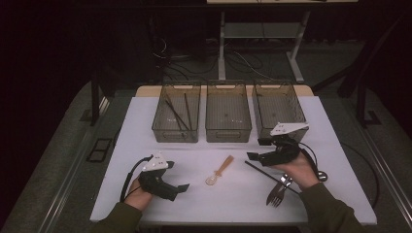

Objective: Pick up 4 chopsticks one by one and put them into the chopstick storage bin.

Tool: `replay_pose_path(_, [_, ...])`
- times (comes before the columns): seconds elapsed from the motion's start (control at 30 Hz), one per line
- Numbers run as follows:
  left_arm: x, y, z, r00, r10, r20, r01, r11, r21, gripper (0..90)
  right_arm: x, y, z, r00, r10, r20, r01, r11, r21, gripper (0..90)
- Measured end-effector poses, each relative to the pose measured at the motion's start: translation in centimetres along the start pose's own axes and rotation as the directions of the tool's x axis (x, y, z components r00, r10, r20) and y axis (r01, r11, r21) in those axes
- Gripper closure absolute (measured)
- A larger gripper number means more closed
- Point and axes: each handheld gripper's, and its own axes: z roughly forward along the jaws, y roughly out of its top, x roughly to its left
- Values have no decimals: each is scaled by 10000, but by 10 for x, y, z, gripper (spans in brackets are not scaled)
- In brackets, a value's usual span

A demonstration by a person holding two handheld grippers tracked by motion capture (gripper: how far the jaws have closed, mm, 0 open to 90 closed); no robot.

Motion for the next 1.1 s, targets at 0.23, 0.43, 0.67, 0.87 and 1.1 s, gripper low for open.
replay_pose_path(0.23, [0,0,0,10000,23,-32,-23,10000,8,0,-1,-16,-15,9999,22,-103,-21,9999,102,335])
replay_pose_path(0.43, [0,0,0,10000,53,-42,-53,10000,40,0,-4,-32,-32,9995,211,-243,-204,9994,267,422])
replay_pose_path(0.67, [0,0,0,9999,74,-68,-73,9999,69,0,-3,-52,-50,9995,179,-264,-163,9983,565,469])
replay_pose_path(0.87, [-1,0,0,9999,114,-52,-113,9999,88,0,-3,-70,-63,10000,44,-7,-43,9970,775,535])
replay_pose_path(1.1, [-1,0,0,9999,110,-67,-109,9999,102,0,-3,-87,-73,9998,49,171,-69,9925,1217,593])
